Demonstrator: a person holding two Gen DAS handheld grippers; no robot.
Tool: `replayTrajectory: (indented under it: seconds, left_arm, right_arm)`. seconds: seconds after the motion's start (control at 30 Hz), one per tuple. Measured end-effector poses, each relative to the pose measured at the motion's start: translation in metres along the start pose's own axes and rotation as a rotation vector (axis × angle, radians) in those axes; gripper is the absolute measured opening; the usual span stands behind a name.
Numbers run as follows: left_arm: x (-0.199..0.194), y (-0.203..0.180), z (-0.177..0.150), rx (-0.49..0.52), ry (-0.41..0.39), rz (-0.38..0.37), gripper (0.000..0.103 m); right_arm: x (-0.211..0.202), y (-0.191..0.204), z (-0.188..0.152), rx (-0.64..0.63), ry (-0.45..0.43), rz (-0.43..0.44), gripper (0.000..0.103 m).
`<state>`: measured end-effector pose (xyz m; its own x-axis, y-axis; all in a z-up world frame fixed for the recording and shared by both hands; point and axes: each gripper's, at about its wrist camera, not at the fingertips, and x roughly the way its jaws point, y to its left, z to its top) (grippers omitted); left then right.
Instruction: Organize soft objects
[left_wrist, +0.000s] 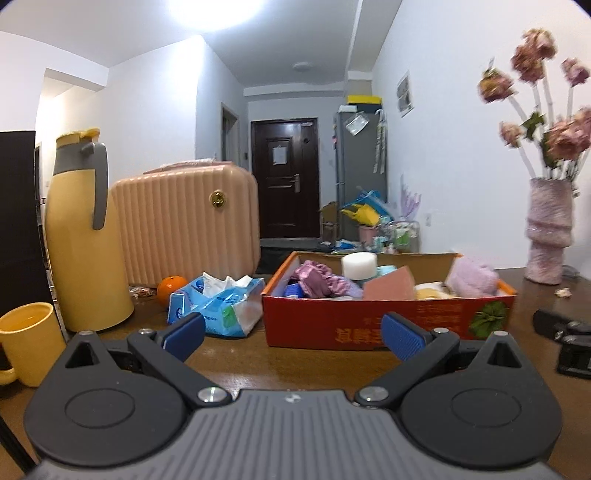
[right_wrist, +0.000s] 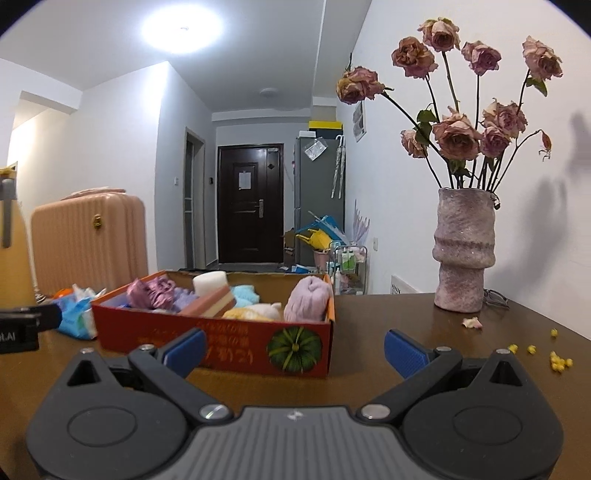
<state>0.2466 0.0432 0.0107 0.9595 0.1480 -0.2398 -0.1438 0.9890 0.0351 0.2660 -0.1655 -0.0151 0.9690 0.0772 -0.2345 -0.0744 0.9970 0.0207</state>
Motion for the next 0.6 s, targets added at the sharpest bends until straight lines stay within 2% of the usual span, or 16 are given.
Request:
replayTrajectory:
  seconds: [0.27,0.6]
  left_arm:
    - [-0.082,-0.006,-0.006,0.020,-0.039,-0.082,0.103]
    - [-0.168,-0.004,-0.026,0.000,-0.081,-0.190,0.103]
  right_arm:
    - [-0.076,-0.005,-0.002,0.005,0.009,0.035,0.103]
    - [-0.174,-0.014,-0.008,-0.001,-0.035,0.073,0.103]
